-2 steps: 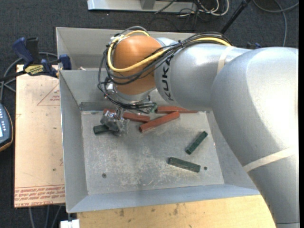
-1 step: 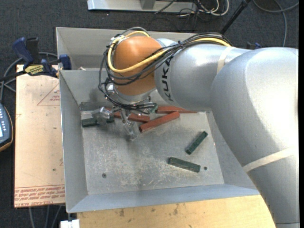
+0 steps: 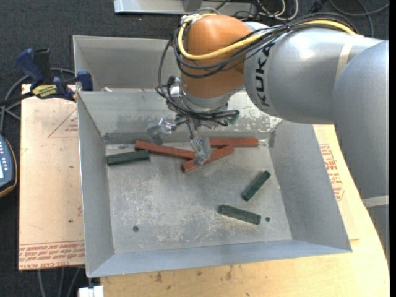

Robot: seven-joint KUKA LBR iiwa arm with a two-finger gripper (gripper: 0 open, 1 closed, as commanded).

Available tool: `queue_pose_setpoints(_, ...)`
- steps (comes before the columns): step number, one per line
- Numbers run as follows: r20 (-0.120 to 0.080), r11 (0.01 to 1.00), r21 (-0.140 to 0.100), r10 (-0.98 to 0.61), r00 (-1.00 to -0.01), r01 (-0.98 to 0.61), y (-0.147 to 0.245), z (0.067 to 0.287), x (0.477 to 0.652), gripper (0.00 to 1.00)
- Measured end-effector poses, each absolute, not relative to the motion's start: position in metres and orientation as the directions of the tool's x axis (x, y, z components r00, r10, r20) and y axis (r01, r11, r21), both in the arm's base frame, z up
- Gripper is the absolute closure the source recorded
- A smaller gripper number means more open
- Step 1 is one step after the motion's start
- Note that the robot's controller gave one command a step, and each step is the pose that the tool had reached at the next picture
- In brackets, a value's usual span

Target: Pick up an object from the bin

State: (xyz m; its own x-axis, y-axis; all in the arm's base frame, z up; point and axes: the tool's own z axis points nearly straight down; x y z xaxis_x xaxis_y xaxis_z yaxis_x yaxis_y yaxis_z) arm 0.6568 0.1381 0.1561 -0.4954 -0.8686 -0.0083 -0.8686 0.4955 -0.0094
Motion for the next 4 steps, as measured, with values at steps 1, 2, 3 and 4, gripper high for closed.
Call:
queue_pose_setpoints(1,0.001,0.599,-0.002,-0.801,-0.599,-0.801,0.010,0.127,0.650,0.00)
queue_pose_setpoints(2,-0.005,0.768,0.001,-0.640,-0.768,-0.640,0.024,0.070,0.657,0.00)
queue_pose_setpoints(3,-0.005,0.767,-0.001,-0.641,-0.767,-0.641,0.024,0.072,0.658,1.00)
queue_pose_setpoints(4,-0.012,0.779,-0.007,-0.627,-0.779,-0.627,0.020,0.243,0.658,1.00)
